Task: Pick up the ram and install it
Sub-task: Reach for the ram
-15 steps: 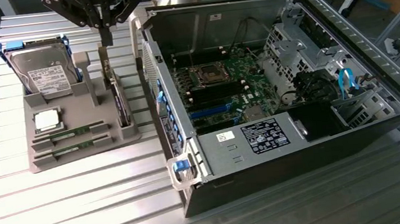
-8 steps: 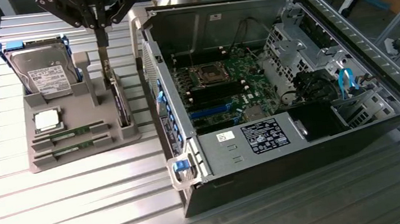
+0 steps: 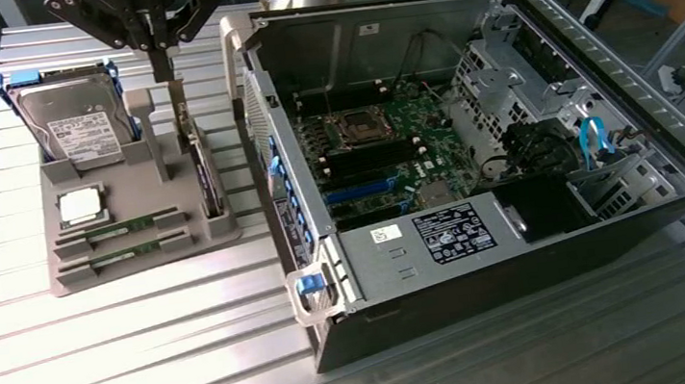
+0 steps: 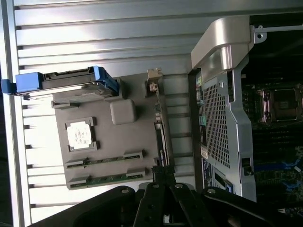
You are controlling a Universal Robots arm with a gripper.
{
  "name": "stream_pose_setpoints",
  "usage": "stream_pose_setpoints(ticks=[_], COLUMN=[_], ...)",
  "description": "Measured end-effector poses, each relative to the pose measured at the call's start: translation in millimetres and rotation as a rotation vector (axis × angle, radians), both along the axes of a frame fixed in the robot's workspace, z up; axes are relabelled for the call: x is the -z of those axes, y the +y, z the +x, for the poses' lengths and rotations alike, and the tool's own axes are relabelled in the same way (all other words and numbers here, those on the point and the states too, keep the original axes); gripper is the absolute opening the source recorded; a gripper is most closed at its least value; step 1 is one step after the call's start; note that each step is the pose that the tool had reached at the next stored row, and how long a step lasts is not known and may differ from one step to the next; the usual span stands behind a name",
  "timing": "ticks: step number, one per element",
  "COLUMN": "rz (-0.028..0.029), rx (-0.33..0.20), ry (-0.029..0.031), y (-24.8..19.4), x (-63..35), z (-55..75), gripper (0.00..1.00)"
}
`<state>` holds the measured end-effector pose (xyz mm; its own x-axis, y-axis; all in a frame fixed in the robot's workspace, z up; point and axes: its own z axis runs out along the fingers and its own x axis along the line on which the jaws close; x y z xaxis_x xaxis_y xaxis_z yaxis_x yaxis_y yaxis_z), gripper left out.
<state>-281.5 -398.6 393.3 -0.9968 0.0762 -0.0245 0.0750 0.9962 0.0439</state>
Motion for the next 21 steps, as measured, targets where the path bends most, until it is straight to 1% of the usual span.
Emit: stream_pose_setpoints(ticks=[9,21], rz=[0.0000,0.0000], rx=[0.000,0.000], ry=[0.0000,0.0000], y=[0.0,0.0], x=[0.0,0.0], z=[-12.5,-24.5], gripper=[0.11,0.11])
